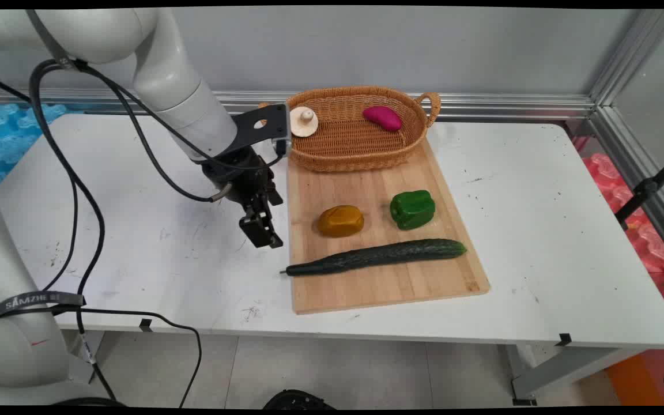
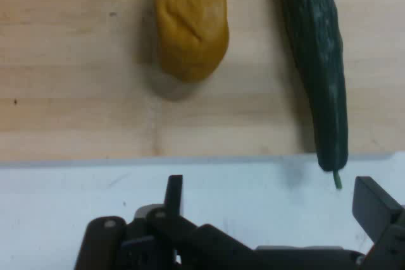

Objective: Pick up the cucumber from the cutting board

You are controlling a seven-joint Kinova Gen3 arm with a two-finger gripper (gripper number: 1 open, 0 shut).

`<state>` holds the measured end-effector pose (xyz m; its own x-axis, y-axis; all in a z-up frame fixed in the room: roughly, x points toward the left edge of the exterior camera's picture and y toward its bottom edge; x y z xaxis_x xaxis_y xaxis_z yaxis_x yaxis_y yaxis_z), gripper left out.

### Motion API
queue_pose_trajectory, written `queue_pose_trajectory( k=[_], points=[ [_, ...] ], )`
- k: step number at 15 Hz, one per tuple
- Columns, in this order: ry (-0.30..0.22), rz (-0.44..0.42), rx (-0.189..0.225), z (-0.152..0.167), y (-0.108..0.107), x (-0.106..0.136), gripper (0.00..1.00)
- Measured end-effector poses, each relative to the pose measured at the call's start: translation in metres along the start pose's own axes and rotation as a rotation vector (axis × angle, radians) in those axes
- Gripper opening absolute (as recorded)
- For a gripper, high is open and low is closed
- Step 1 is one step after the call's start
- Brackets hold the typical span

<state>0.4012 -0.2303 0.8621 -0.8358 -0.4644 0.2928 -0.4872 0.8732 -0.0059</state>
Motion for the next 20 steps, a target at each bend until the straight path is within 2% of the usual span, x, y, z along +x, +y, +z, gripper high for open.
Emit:
queue_pose_trajectory(
  k=[2, 5, 7, 11, 15, 20],
  points=[
    [0.032, -0.013, -0.001, 0.001, 0.001, 0.011, 1.00],
    [0.106, -0.042, -0.002, 0.005, 0.005, 0.041, 1.00],
    [0.149, -0.047, -0.003, 0.010, 0.014, 0.067, 1.00],
    [0.204, -0.039, -0.005, 0.027, 0.037, 0.109, 1.00],
    [0.222, -0.015, 0.010, 0.053, 0.053, 0.130, 1.00],
    [0.206, 0.009, 0.045, 0.087, 0.059, 0.130, 1.00]
  ],
)
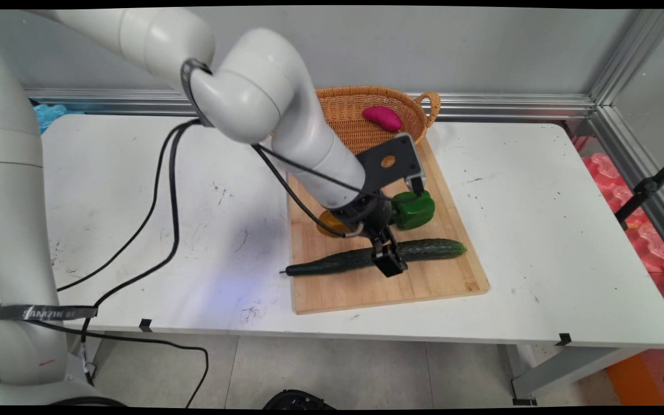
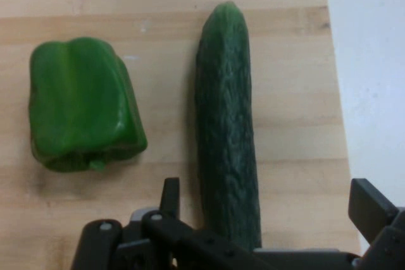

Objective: Pick up the cucumber from the cutting board, then place the picked object in the vegetable basket

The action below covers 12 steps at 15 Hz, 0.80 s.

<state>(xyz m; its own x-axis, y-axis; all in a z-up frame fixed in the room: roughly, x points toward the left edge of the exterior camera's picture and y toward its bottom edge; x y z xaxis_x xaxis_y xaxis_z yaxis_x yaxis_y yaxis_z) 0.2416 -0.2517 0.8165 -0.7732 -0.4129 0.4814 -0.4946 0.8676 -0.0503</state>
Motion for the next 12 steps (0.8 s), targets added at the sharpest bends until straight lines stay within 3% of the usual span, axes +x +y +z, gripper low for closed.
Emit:
queue_pose_trajectory(
  k=[6, 7, 12],
  points=[
    [-0.017, 0.000, 0.031, 0.029, 0.001, -0.012, 1.00],
    [-0.020, -0.003, 0.033, 0.033, 0.001, -0.013, 0.00],
    [-0.020, -0.017, 0.032, 0.043, 0.003, -0.013, 0.00]
  ],
)
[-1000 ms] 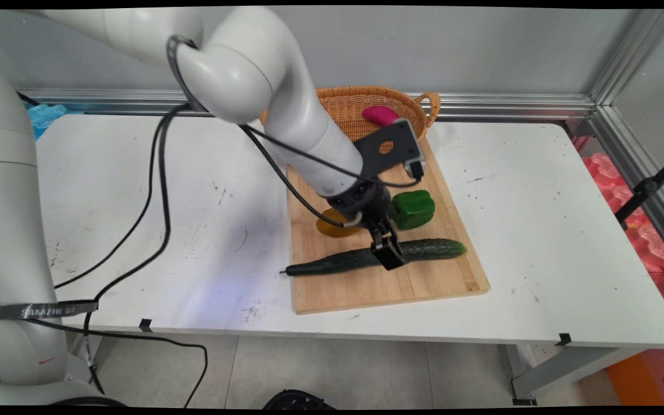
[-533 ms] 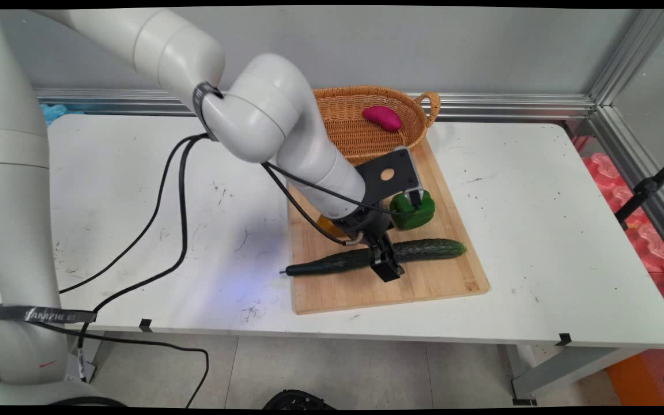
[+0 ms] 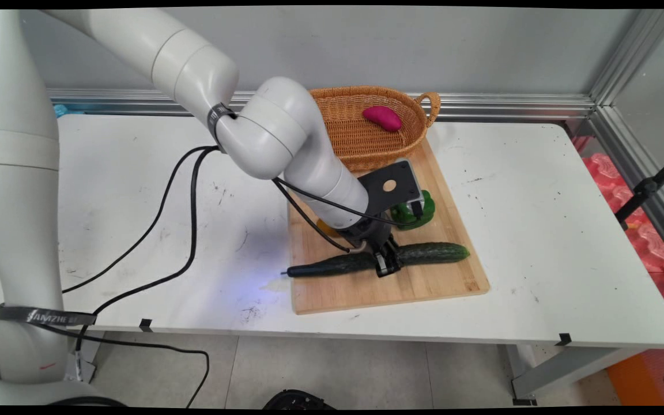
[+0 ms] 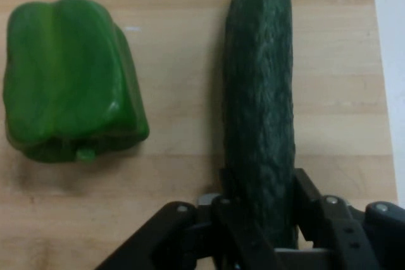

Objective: Place the picked object in the vegetable basket

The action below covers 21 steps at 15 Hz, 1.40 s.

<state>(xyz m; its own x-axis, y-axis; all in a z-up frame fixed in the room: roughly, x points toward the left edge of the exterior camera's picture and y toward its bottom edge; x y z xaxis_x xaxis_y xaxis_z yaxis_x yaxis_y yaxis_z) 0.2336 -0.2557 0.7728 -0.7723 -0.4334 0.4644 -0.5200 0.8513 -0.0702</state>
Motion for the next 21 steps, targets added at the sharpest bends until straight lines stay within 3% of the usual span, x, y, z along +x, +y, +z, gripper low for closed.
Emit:
queue_pose_trajectory(
  k=[6, 12, 16, 21],
  points=[
    [0.029, -0.014, -0.017, -0.016, -0.003, 0.024, 0.00],
    [0.098, -0.007, 0.004, -0.046, -0.030, 0.070, 0.00],
    [0.143, -0.013, 0.067, -0.064, -0.069, 0.094, 0.00],
    [0.169, 0.001, 0.179, -0.075, -0.131, 0.100, 0.00]
  ],
)
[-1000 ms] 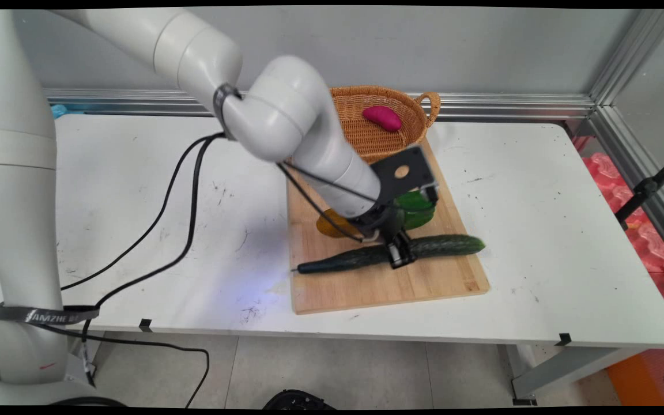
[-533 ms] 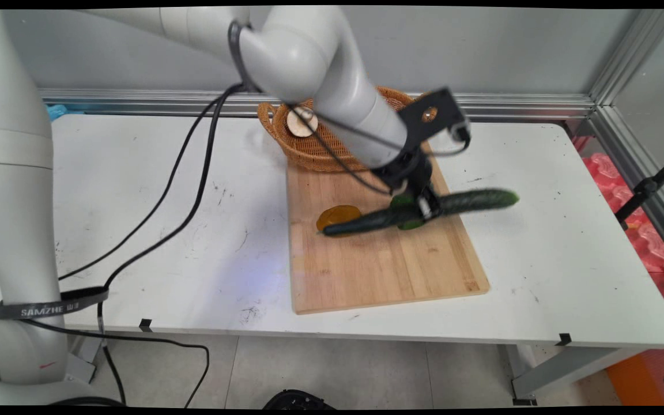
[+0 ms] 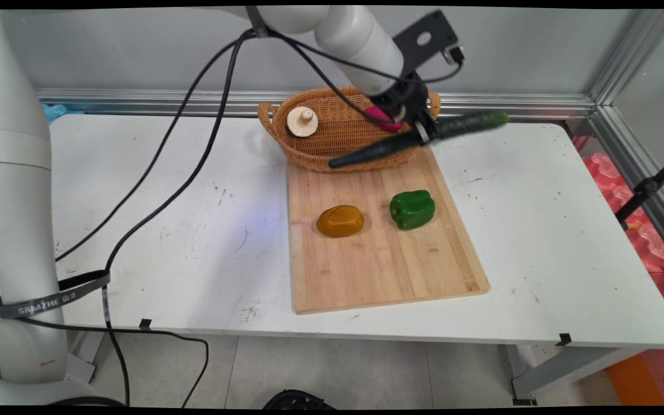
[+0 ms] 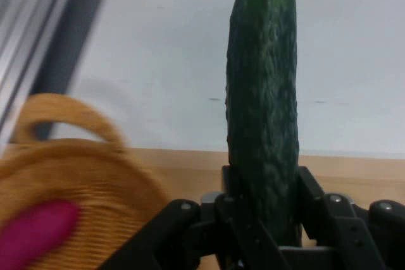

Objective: Place the picked object in the vegetable basket

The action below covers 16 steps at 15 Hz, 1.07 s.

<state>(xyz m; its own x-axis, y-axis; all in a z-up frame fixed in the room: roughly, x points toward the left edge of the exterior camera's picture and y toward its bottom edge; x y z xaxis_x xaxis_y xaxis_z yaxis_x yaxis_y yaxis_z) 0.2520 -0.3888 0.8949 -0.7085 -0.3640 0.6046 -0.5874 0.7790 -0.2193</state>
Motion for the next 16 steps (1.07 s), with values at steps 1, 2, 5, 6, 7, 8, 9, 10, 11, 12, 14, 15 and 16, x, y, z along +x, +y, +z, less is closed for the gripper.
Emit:
queue_pose_trajectory(
  k=[1, 2, 5, 6, 7, 8, 9, 10, 11, 12, 14, 15, 16],
  points=[
    [0.003, 0.003, 0.018, 0.001, -0.011, -0.001, 0.00],
    [0.006, 0.006, 0.037, 0.004, -0.023, -0.004, 0.00],
    [0.013, 0.010, 0.080, 0.013, -0.054, -0.014, 0.00],
    [0.015, 0.011, 0.094, 0.016, -0.063, -0.018, 0.00],
    [0.016, 0.010, 0.104, 0.019, -0.070, -0.022, 0.00],
    [0.018, 0.009, 0.110, 0.021, -0.075, -0.024, 0.00],
    [0.019, 0.007, 0.118, 0.024, -0.081, -0.028, 0.00],
    [0.021, 0.000, 0.125, 0.028, -0.087, -0.033, 0.00],
    [0.023, -0.006, 0.131, 0.032, -0.092, -0.038, 0.00],
    [0.025, -0.012, 0.136, 0.035, -0.096, -0.042, 0.00],
    [0.029, -0.023, 0.143, 0.041, -0.103, -0.048, 0.00],
    [0.031, -0.031, 0.147, 0.044, -0.107, -0.051, 0.00],
    [0.034, -0.042, 0.152, 0.048, -0.110, -0.055, 0.00]
  ],
)
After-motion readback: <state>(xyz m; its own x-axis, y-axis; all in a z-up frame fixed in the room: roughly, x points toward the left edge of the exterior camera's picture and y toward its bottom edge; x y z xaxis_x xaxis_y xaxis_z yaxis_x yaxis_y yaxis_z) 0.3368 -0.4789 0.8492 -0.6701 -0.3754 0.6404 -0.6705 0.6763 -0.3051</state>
